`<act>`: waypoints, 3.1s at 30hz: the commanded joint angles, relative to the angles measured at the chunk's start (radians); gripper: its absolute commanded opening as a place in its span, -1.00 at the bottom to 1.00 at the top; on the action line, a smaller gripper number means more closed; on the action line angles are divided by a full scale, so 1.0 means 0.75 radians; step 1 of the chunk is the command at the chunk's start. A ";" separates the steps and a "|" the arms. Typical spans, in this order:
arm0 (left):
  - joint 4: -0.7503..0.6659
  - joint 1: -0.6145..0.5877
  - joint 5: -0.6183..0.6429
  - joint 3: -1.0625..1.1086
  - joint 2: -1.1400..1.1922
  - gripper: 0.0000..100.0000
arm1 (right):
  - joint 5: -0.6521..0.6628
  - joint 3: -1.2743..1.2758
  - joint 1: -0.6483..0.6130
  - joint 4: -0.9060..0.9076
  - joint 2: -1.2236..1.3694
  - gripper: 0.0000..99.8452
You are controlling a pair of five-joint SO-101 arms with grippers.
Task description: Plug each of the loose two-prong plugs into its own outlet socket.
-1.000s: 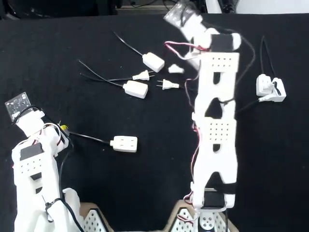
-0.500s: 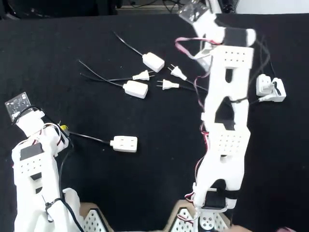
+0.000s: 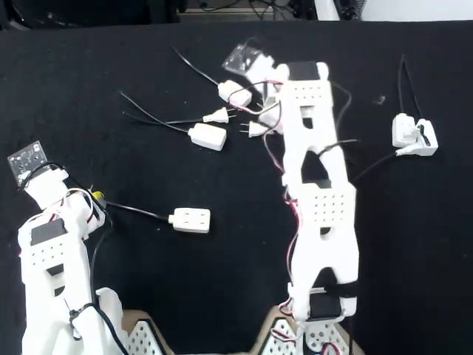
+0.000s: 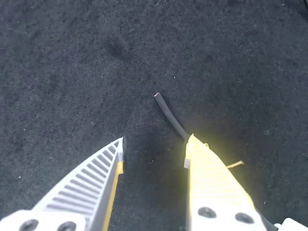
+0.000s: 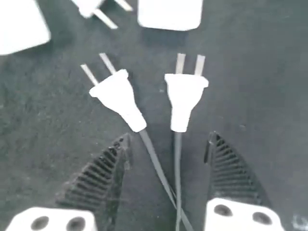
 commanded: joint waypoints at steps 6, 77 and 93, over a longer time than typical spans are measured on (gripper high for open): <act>-0.027 0.003 0.004 -0.003 -0.014 -0.57 | 0.086 -0.019 -0.035 -0.084 0.075 -0.51; -0.029 0.009 0.004 -0.003 -0.014 -0.57 | -0.196 0.261 0.104 0.102 -0.289 -0.61; -0.029 0.007 0.004 -0.003 -0.014 -0.57 | 0.045 0.408 -0.012 -0.090 -0.128 -0.62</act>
